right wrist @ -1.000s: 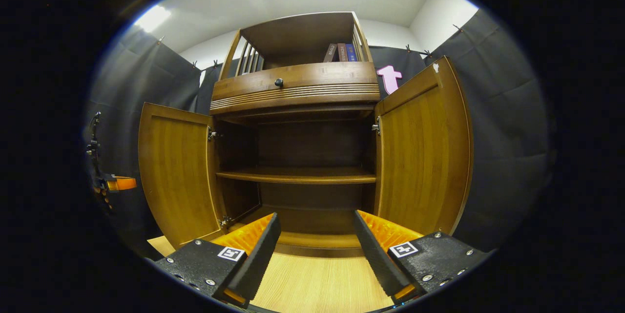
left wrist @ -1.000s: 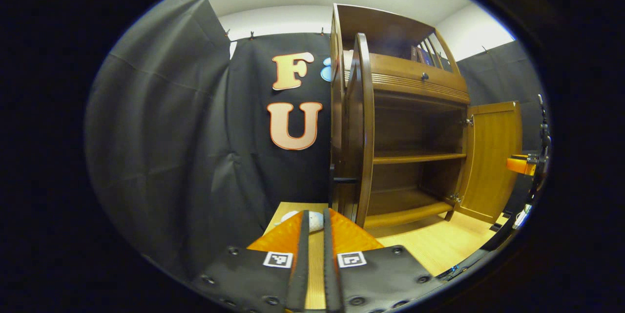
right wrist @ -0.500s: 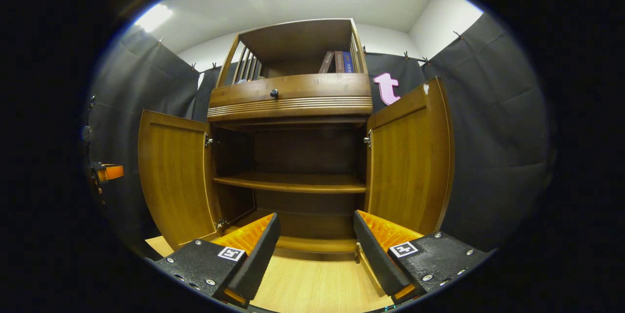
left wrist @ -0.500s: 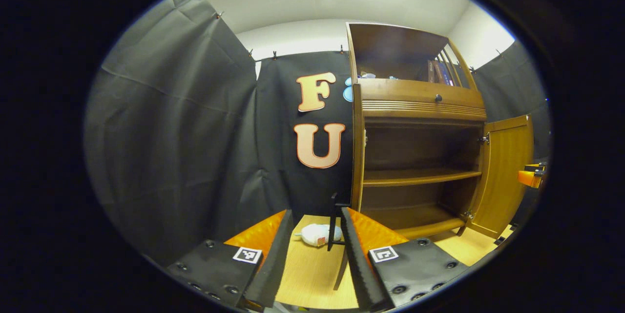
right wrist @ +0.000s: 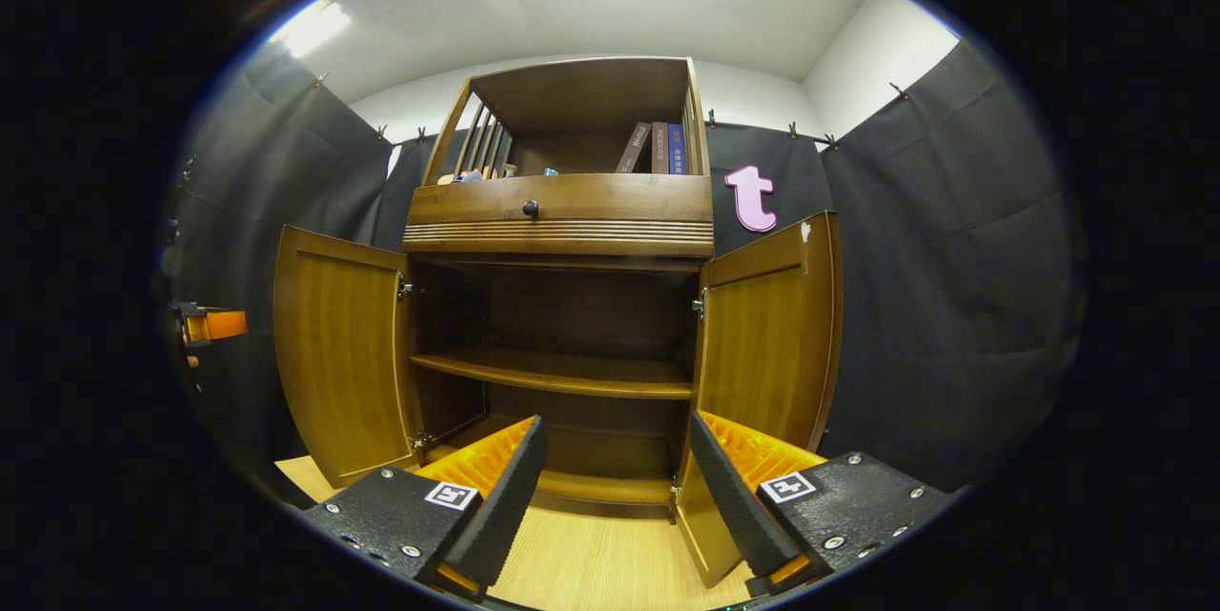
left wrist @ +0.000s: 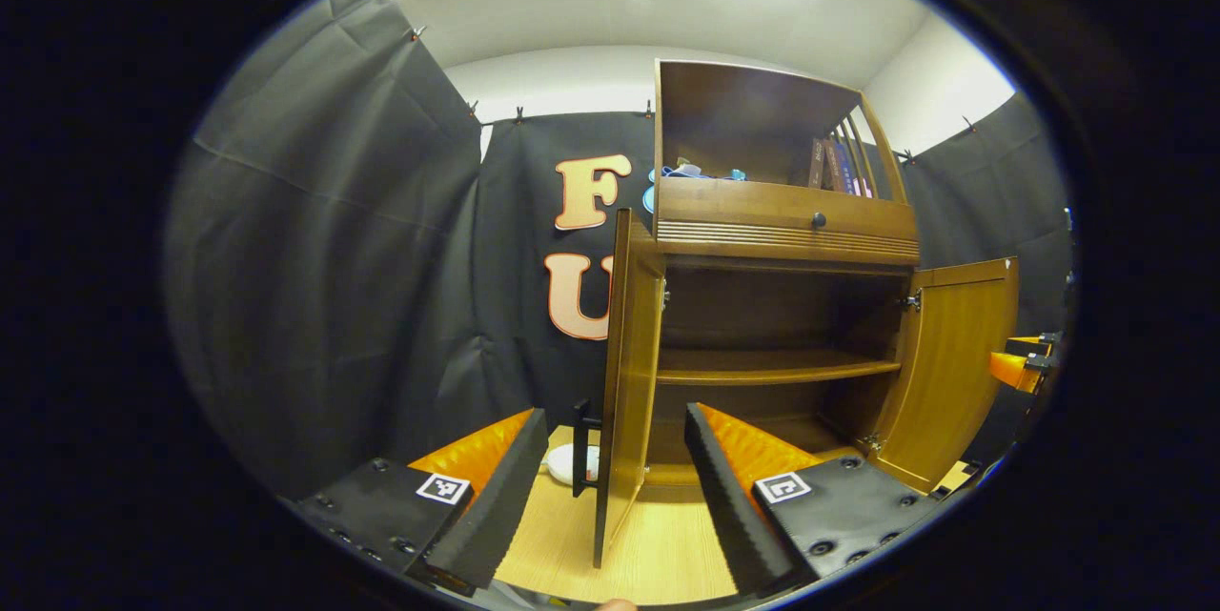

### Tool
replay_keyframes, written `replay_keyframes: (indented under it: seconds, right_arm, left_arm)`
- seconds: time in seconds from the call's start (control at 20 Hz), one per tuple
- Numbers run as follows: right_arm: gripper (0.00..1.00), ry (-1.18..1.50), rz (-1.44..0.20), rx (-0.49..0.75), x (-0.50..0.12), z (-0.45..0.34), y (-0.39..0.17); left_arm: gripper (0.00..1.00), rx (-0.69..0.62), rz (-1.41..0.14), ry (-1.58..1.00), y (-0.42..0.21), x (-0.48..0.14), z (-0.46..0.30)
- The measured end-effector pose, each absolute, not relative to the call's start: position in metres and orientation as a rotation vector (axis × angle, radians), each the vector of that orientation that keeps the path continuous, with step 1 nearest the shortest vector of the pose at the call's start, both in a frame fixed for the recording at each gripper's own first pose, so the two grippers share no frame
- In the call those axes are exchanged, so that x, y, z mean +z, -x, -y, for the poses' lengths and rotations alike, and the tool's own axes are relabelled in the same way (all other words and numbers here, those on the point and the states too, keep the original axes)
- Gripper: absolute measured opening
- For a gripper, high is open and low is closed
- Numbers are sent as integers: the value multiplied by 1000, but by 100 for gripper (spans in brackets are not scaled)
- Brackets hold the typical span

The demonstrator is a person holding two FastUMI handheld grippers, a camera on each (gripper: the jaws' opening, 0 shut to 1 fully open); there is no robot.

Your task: Open the right door of the double-door shoe cabinet with the right hand, and open the left door with the left hand.

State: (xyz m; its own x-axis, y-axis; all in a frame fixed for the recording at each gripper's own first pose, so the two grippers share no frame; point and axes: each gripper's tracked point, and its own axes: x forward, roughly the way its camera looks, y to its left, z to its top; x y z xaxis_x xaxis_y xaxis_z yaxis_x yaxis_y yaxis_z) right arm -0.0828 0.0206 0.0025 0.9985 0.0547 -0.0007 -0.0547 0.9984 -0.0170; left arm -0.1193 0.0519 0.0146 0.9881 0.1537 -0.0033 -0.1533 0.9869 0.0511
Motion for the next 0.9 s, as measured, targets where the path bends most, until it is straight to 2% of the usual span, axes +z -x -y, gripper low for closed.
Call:
replay_keyframes:
  seconds: [0.05,0.2,0.35,0.4,0.5,0.55,0.6,0.65,0.85,0.9]
  right_arm:
    - [92,14,-1,51,2,-18,84]
    - [92,10,-1,36,2,-8,85]
    - [92,8,-2,34,1,-7,83]
    - [92,10,-3,34,1,-6,83]
    - [92,14,-6,38,1,-6,83]
    - [92,16,-6,40,1,-6,83]
    - [92,17,-6,42,1,-6,83]
    - [92,17,-3,41,2,-6,82]
    - [92,13,-5,30,1,-5,81]
    - [95,13,-9,29,0,-5,81]
  left_arm:
    - [99,153,-8,-58,120,15,-48]
    - [100,148,6,-89,120,22,-39]
    - [100,130,23,-93,120,28,-31]
    - [96,126,28,-97,119,30,-29]
    - [99,132,31,-112,117,31,-28]
    - [96,130,31,-115,116,30,-28]
    - [100,125,30,-115,114,30,-26]
    - [97,122,29,-114,113,29,-26]
    - [99,117,19,-97,108,25,-28]
    - [97,115,18,-101,105,24,-28]
